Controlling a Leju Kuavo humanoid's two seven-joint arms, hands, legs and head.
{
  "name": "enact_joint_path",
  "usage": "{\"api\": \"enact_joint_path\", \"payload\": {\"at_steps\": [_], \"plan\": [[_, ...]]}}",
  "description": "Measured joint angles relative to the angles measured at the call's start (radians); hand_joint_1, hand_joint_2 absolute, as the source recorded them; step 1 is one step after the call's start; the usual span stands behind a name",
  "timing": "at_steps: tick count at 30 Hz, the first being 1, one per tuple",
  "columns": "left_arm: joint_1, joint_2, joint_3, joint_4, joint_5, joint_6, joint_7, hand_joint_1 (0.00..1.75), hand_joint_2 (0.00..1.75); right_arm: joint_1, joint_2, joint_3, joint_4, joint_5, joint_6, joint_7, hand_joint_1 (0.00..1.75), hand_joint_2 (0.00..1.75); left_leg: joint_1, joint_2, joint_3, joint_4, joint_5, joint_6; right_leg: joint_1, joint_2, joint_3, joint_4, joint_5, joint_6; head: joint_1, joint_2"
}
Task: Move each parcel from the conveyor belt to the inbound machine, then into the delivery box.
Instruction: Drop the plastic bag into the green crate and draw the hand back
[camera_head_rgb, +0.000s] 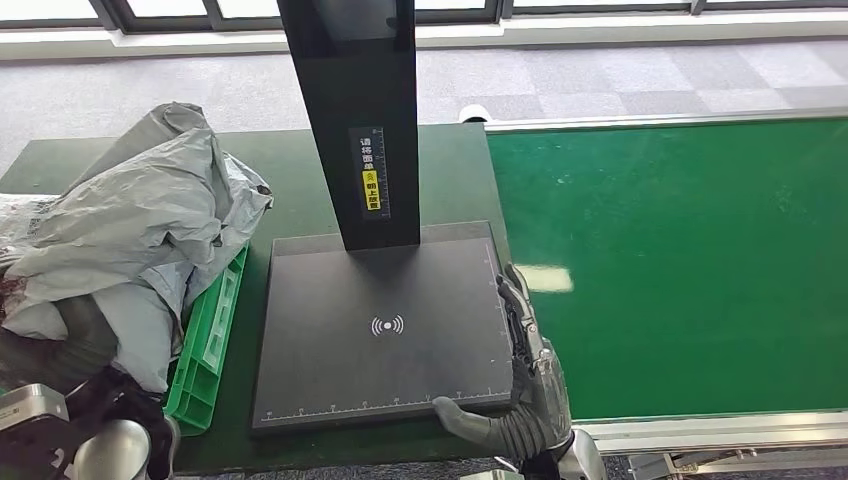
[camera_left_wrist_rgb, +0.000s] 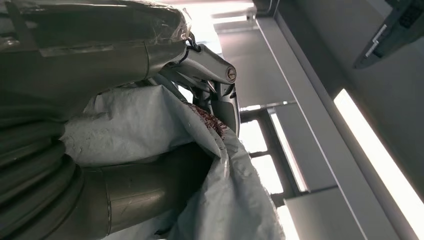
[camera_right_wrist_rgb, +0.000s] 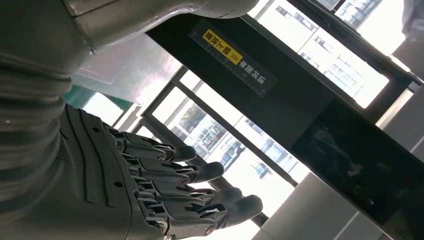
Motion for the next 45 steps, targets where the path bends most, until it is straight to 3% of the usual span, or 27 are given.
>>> {"api": "enact_joint_path", "payload": {"at_steps": [7,12,15,19,23,24,27,28,33,44,45], "plan": [[-0.082,0.012,0.147,0.104,-0.139,0.000,0.000,1.75,1.75,-0.002,0.000,0.000,0.000,-0.004,0.005,-0.003,0.00,1.75,0.000,-0.001,0.000,0.000,0.001,0.000,0.000,-0.001,0.001,0.000,0.001,-0.001,0.000,0.000],[-0.205,0.014,0.332,0.326,-0.429,-0.001,0.015,1.75,1.75,-0.011,0.000,0.000,0.000,-0.001,0.021,-0.002,0.00,1.75,0.000,0.000,0.001,0.000,0.002,0.000,0.000,0.000,0.001,0.000,0.001,-0.001,0.000,0.000],[-0.258,0.019,0.417,0.464,-0.523,-0.001,0.033,1.75,1.75,-0.019,0.000,0.000,0.000,0.002,0.030,0.000,0.00,1.75,0.000,0.000,0.001,0.000,0.002,-0.001,0.000,0.000,0.001,0.000,0.002,-0.001,0.000,0.000],[-0.296,0.024,0.471,0.581,-0.560,-0.001,0.061,1.75,1.75,-0.023,0.000,0.000,0.001,0.005,0.033,0.003,0.00,1.75,0.000,-0.001,0.000,0.000,0.002,-0.001,0.000,-0.001,0.000,0.001,0.002,-0.002,0.000,0.000],[-0.356,0.038,0.483,0.717,-0.661,0.000,0.188,1.75,1.75,-0.030,0.000,0.000,0.000,0.020,0.048,0.012,0.00,1.75,-0.001,-0.003,0.001,0.000,0.002,0.000,-0.001,-0.003,0.002,0.000,0.001,-0.001,0.000,0.000],[-0.374,0.043,0.483,0.755,-0.673,0.000,0.216,1.59,1.75,-0.032,0.000,0.000,0.000,0.024,0.053,0.015,0.00,1.75,-0.001,-0.003,0.001,0.000,0.002,0.000,-0.002,-0.003,0.003,0.000,0.001,-0.001,0.000,0.000],[-0.419,0.059,0.483,0.863,-0.660,0.000,0.260,0.28,1.75,-0.035,0.001,0.000,0.000,0.034,0.062,0.019,0.00,1.75,-0.002,-0.003,0.000,-0.001,0.001,0.000,-0.002,-0.003,0.008,0.000,0.000,-0.001,0.000,0.000],[-0.430,0.063,0.482,0.891,-0.636,0.000,0.258,0.00,1.75,-0.036,0.002,0.000,0.001,0.037,0.064,0.020,0.00,1.75,-0.002,-0.003,0.000,-0.001,0.001,0.000,-0.002,-0.003,0.009,0.000,-0.001,-0.001,0.000,0.000],[-0.438,0.065,0.444,0.935,-0.421,-0.022,0.204,0.00,1.75,-0.043,0.003,0.000,0.002,0.042,0.063,0.021,0.00,1.75,-0.001,-0.003,0.003,-0.001,0.001,-0.001,-0.002,-0.003,0.013,0.000,-0.001,-0.001,0.000,0.000],[-0.426,0.064,0.382,0.931,-0.387,-0.034,0.207,0.00,1.75,-0.051,0.003,0.000,0.005,0.043,0.063,0.021,0.00,1.75,-0.002,-0.003,0.004,-0.001,0.001,0.000,-0.003,-0.003,0.014,0.000,-0.001,-0.001,0.000,0.000],[-0.426,0.064,0.381,0.931,-0.387,-0.034,0.207,0.00,1.31,-0.051,0.003,0.000,0.005,0.043,0.063,0.021,0.00,1.75,-0.002,-0.003,0.004,-0.001,0.001,0.000,-0.003,-0.003,0.014,0.000,-0.001,-0.001,0.000,0.000]]}}
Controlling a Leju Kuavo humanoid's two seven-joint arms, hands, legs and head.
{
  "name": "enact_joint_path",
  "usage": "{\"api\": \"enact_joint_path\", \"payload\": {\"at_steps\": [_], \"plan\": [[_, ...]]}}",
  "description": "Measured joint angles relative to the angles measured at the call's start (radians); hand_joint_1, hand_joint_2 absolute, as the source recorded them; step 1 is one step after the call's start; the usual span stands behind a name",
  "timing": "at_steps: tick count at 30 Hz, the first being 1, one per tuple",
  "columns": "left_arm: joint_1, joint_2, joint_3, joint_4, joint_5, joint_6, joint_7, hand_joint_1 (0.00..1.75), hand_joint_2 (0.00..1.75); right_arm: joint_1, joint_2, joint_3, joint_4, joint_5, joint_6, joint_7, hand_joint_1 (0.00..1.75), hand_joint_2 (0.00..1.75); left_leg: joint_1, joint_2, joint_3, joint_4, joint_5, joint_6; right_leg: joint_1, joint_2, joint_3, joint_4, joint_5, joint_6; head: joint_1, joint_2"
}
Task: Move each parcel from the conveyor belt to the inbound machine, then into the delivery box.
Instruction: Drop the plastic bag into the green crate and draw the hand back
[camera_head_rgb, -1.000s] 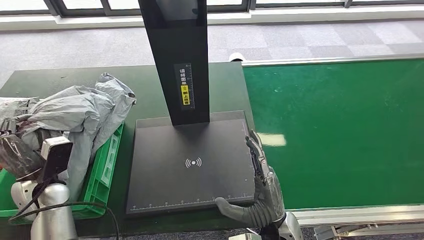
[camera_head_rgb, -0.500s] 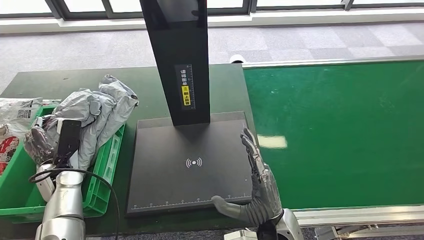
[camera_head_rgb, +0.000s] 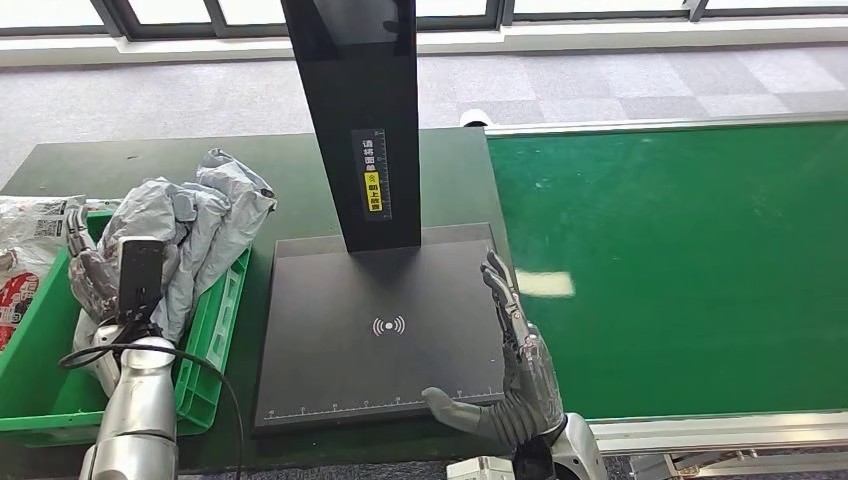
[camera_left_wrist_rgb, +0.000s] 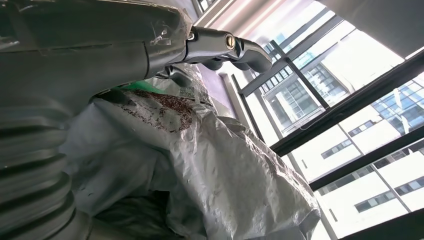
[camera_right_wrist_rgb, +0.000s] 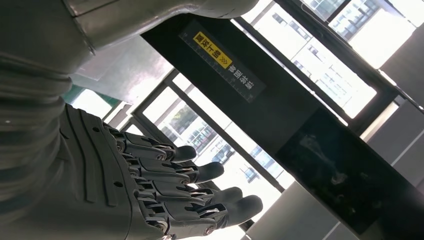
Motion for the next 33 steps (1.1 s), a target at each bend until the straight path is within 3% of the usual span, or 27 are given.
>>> {"api": "enact_joint_path", "payload": {"at_steps": [3,7,11,15,22,28,33], "plan": [[0.001,0.000,-0.003,-0.001,0.015,-0.007,-0.006,0.00,0.00,0.000,0.000,0.000,0.000,0.000,0.000,0.000,0.00,1.75,0.000,0.000,0.000,0.000,0.000,0.000,0.000,0.000,0.000,0.000,0.000,0.000,0.000,0.000],[0.031,-0.006,-0.012,-0.043,0.235,-0.110,-0.081,0.00,0.00,0.000,0.000,0.000,0.000,-0.003,-0.009,0.000,0.00,1.75,0.000,0.000,0.003,0.000,0.000,0.000,0.000,0.000,0.000,0.000,0.000,0.000,0.000,0.000],[0.111,-0.037,-0.060,-0.154,0.522,-0.227,-0.162,0.00,0.00,0.001,0.003,0.000,0.005,-0.011,-0.023,0.000,0.00,1.75,-0.001,-0.003,0.008,0.000,0.000,0.001,-0.001,-0.002,0.001,0.000,0.000,0.000,0.000,0.000],[0.200,-0.067,-0.133,-0.272,0.686,-0.294,-0.188,0.00,0.00,0.003,0.006,0.000,0.009,-0.035,-0.031,-0.001,0.00,1.75,-0.003,-0.003,0.007,0.000,-0.001,0.002,-0.003,-0.002,0.002,-0.001,-0.002,0.002,0.000,0.000],[0.344,-0.100,-0.244,-0.405,0.791,-0.361,-0.200,0.00,0.00,0.002,0.004,-0.003,0.031,-0.095,-0.035,-0.020,0.00,1.75,-0.002,0.002,0.000,0.001,0.001,0.003,-0.002,0.002,-0.010,-0.001,0.003,0.003,0.000,0.000],[0.369,-0.104,-0.332,-0.483,0.837,-0.397,-0.198,0.00,0.00,0.029,0.003,-0.006,0.030,-0.096,-0.069,-0.019,0.00,1.75,-0.001,0.002,-0.002,0.001,0.002,0.003,0.000,0.002,-0.012,-0.001,0.004,0.003,0.000,0.000],[0.368,-0.104,-0.395,-0.533,0.876,-0.496,-0.209,0.00,0.00,0.040,0.003,-0.015,0.021,-0.139,-0.071,0.007,0.00,1.75,-0.001,0.002,-0.003,0.001,0.002,0.003,-0.001,0.002,-0.013,-0.001,0.004,0.003,0.000,0.000]]}}
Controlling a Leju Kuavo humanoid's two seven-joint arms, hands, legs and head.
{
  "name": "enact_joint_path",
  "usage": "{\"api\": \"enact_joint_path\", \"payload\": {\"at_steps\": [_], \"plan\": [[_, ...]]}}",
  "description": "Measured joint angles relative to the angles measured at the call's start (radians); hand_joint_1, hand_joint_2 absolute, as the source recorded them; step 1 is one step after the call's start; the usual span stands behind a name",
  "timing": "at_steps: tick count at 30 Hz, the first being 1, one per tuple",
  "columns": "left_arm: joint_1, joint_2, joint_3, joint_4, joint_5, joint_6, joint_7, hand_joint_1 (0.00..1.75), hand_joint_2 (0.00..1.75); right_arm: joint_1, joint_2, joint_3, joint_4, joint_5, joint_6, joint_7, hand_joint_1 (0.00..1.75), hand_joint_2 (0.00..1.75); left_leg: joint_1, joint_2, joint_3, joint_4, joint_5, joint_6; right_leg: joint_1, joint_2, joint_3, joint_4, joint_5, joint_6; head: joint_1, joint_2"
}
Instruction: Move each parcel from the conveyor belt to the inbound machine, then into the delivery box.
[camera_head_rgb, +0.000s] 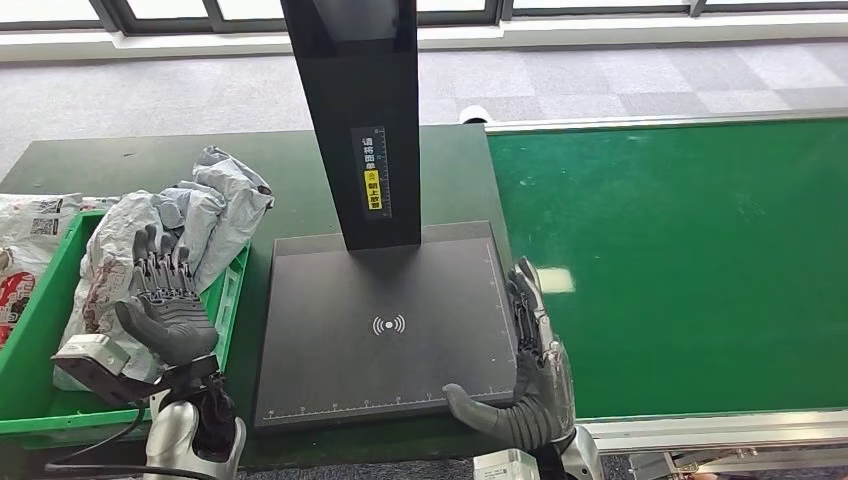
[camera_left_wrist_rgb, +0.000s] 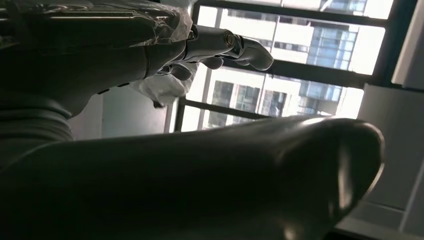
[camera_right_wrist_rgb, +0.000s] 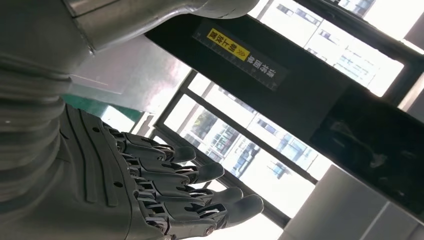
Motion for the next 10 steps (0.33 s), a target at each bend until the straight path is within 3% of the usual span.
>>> {"api": "enact_joint_path", "payload": {"at_steps": [4,10], "plan": [[0.001,-0.001,-0.029,-0.051,0.003,-0.075,-0.001,0.00,0.00,-0.015,0.000,-0.028,0.009,-0.064,0.040,0.003,0.00,1.75,0.000,0.000,0.000,0.000,0.000,0.000,0.000,0.000,0.000,0.000,0.000,0.000,0.000,0.000],[0.023,-0.002,-0.062,-0.122,-0.041,-0.090,-0.002,0.00,0.00,-0.048,-0.001,-0.049,0.048,-0.102,0.069,-0.026,0.00,1.75,0.000,0.000,0.000,0.000,0.000,0.000,0.000,0.000,0.000,0.000,0.000,0.000,0.000,0.000]]}}
